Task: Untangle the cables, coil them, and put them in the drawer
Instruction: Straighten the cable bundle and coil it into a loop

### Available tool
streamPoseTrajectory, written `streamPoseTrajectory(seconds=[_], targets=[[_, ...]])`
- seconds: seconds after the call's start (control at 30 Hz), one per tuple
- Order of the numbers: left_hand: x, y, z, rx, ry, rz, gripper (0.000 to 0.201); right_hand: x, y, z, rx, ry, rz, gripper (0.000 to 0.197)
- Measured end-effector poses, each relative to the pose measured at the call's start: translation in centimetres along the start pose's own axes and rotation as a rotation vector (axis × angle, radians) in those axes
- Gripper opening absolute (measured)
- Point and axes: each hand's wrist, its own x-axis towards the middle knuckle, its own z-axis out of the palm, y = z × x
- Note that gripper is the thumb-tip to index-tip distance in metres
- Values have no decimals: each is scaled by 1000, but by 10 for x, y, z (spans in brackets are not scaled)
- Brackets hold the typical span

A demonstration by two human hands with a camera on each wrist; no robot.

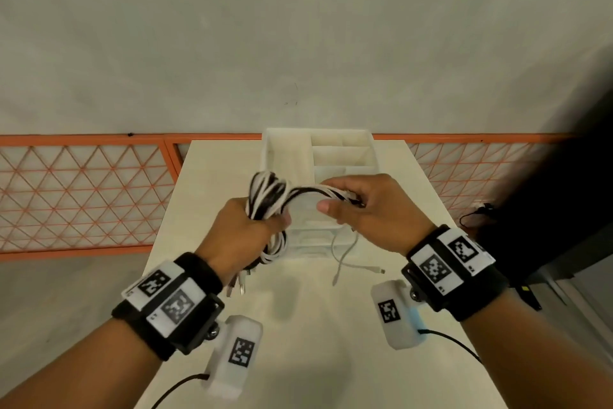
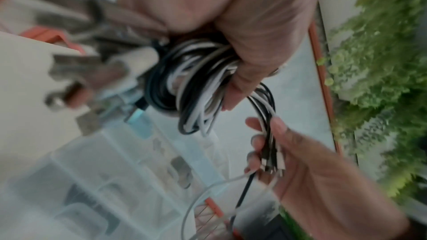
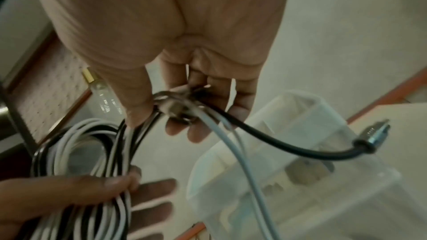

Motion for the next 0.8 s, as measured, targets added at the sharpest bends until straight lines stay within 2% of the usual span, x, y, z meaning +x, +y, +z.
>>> streamPoseTrajectory(seconds=[0.07, 0.13, 0.23, 0.3, 0.37, 0.4, 0.47, 0.53, 0.57, 0.67, 0.73, 0.8], targets=[[-4, 3, -3, -132, -52, 26, 12, -3, 3, 2, 102, 11, -37, 21], [-9, 7, 0, -207, -96, 43, 21, -3, 1, 14, 166, 122, -71, 23], [-18, 19, 10, -306, -137, 27, 52, 1, -9, 35, 242, 328, -90, 22], [-22, 26, 16, -316, -161, 34, 65, 0, -17, 49, 204, 415, -166, 21], [-23, 31, 19, -345, -197, 1, 72, -3, -23, 67, 88, 431, -282, 21], [-22, 32, 19, -393, -205, -49, 68, -7, -27, 75, 36, 417, -316, 21], [-18, 32, 17, -519, -237, -147, 56, -16, -30, 88, -103, 349, -301, 38], [-15, 28, 12, -597, -214, -183, 41, -23, -28, 89, -245, 255, -298, 54], [-14, 25, 9, -629, -187, -194, 34, -25, -27, 87, -218, 190, -326, 57], [-13, 18, 4, -690, -154, -203, 24, -24, -18, 70, 144, 75, -357, 55], [-13, 18, 1, -714, -132, -184, 21, -21, -14, 56, 188, 59, -255, 60], [-12, 18, -1, -746, -96, -143, 15, -22, -10, 54, 129, 51, -246, 59]])
